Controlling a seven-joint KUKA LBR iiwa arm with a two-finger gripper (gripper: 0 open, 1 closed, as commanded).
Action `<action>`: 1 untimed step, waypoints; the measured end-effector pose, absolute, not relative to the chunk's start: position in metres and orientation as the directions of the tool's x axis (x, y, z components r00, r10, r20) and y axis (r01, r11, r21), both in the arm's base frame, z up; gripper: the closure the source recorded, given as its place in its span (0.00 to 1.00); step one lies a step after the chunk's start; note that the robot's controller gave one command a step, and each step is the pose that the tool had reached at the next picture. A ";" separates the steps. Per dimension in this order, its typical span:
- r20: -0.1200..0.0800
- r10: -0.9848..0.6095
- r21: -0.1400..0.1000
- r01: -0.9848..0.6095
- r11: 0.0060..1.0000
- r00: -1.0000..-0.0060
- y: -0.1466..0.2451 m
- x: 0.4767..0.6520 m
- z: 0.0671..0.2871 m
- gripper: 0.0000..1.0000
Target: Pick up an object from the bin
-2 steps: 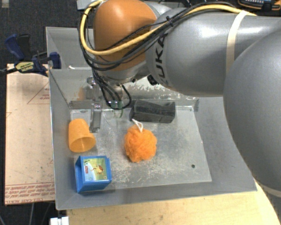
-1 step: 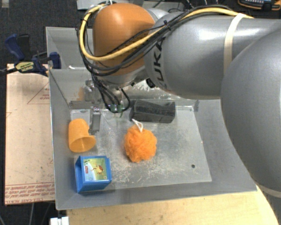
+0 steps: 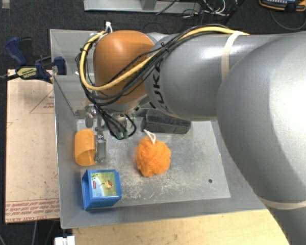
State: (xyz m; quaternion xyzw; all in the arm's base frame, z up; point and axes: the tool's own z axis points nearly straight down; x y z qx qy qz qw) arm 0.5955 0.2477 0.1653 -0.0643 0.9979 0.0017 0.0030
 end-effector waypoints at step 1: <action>-0.002 -0.352 0.000 -0.352 0.936 -0.936 0.247 0.578 0.139 0.00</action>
Offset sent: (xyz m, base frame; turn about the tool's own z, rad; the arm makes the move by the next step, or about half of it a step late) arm -0.0258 0.0001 -0.0910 -0.1594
